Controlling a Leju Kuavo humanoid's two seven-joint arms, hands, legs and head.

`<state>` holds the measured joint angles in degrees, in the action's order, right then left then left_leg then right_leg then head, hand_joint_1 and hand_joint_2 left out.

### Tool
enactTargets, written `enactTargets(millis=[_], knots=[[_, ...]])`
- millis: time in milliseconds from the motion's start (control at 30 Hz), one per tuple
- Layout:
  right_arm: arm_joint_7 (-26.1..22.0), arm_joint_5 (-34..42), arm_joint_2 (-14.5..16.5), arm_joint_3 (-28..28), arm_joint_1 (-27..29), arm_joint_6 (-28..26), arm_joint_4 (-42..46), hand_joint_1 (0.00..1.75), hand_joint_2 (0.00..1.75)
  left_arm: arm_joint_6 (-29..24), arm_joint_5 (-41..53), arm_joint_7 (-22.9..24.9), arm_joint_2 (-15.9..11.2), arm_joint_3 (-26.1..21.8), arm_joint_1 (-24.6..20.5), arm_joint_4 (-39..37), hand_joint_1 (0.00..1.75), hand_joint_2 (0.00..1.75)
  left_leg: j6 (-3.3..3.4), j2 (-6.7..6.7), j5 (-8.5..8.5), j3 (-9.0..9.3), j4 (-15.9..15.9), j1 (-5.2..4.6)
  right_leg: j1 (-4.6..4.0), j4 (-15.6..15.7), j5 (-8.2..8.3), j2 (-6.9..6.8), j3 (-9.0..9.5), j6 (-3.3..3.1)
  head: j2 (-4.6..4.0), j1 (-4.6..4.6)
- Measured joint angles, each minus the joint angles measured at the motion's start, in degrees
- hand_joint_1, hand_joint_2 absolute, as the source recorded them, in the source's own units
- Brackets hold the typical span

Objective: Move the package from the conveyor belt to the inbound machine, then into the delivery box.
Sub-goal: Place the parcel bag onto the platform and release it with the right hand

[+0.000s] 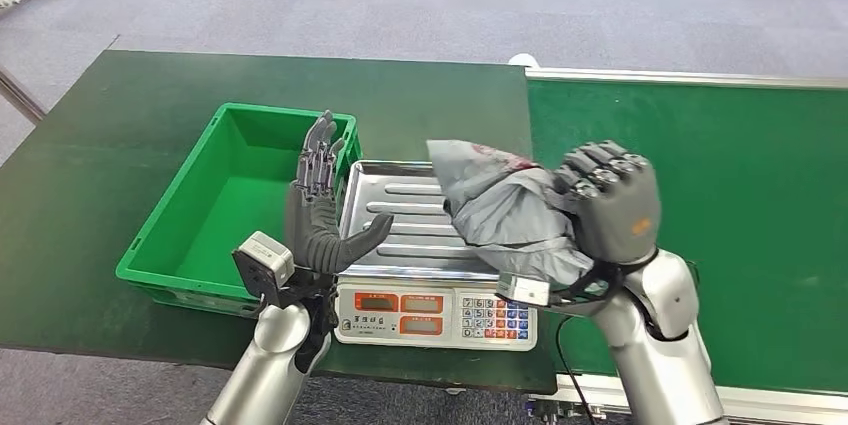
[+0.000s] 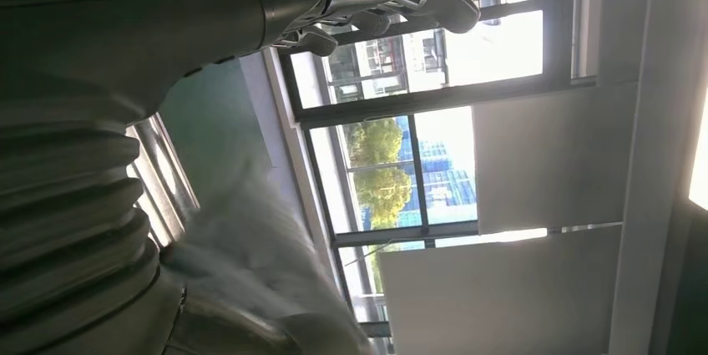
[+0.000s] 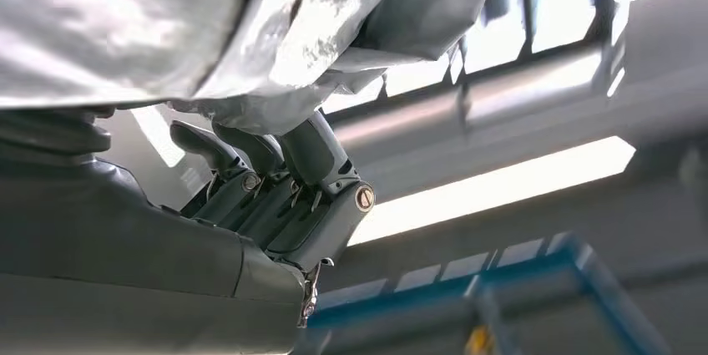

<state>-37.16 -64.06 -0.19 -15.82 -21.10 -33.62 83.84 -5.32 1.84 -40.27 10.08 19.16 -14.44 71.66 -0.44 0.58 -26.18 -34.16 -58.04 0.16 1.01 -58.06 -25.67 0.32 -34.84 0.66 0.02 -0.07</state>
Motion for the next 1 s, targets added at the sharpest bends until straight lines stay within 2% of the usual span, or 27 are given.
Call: enactTargets(millis=[133,300,433,500,633,833,867,967,1000], knots=[[1.70,-0.76,-0.97,-5.35,-3.48,3.83,-5.57,1.75,1.75,-0.02,0.00,0.01,0.19,0.28,-0.20,-0.38,0.00,1.75,0.02,0.07,0.04,0.00,0.00,0.00,0.00,0.00,0.01,-0.07,0.01,0.00,0.00,0.00],[2.82,-0.95,-1.65,-8.29,-6.29,6.44,-9.59,1.75,1.75,-0.03,-0.13,0.01,0.22,0.32,-0.33,-0.70,0.00,1.75,0.00,0.05,0.05,0.01,0.00,0.00,-0.01,0.00,0.01,-0.03,0.01,0.00,0.00,0.01],[8.26,-0.60,-2.03,-11.04,-9.99,12.88,-17.47,1.75,1.75,-0.04,-0.35,0.01,0.22,0.38,-0.44,-0.85,0.00,1.75,0.00,0.06,0.05,0.02,0.00,0.00,-0.01,0.00,0.02,-0.05,0.04,0.00,0.00,-0.01],[9.89,2.57,-1.97,-11.50,-11.57,15.76,-22.66,1.75,1.75,-0.08,-0.36,0.01,0.21,0.51,-0.43,-0.84,0.00,1.75,0.02,0.11,0.07,0.03,0.00,0.00,-0.01,0.00,0.03,-0.10,0.08,0.02,0.00,0.00],[8.88,9.50,-1.76,-11.69,-13.27,19.52,-32.36,1.75,1.75,-0.63,-0.37,0.00,0.20,0.66,-0.40,-0.82,0.00,1.75,0.06,0.14,0.10,0.07,-0.01,0.00,0.00,0.00,0.06,-0.13,0.14,0.05,0.00,0.01],[7.89,11.24,-1.27,-11.70,-14.68,19.43,-38.83,1.75,1.75,-1.04,-0.37,0.01,0.20,0.66,-0.39,-0.82,0.00,1.75,0.06,0.07,0.10,0.20,-0.01,0.00,0.00,0.01,0.09,-0.06,0.19,0.02,0.00,0.00],[7.87,11.27,-1.22,-11.70,-14.87,19.42,-39.40,1.40,1.75,-1.04,-0.37,0.01,0.20,0.66,-0.39,-0.82,0.00,1.75,0.06,0.06,0.10,0.21,-0.01,0.00,0.00,0.01,0.10,-0.06,0.20,0.02,0.00,0.01],[7.08,12.58,-0.99,-11.70,-15.20,19.21,-40.60,0.10,1.75,-1.17,-0.37,0.00,0.20,0.66,-0.37,-0.82,0.00,1.75,0.08,0.05,0.13,0.26,-0.01,0.00,-0.01,0.01,0.14,-0.06,0.28,0.04,0.00,0.01],[6.16,14.14,-0.83,-11.68,-15.20,19.18,-40.81,0.01,1.75,-1.37,-0.37,0.00,0.19,0.66,-0.35,-0.81,0.00,1.75,0.09,0.04,0.15,0.27,-0.01,0.00,-0.01,0.01,0.16,-0.06,0.29,0.03,0.00,0.01]])
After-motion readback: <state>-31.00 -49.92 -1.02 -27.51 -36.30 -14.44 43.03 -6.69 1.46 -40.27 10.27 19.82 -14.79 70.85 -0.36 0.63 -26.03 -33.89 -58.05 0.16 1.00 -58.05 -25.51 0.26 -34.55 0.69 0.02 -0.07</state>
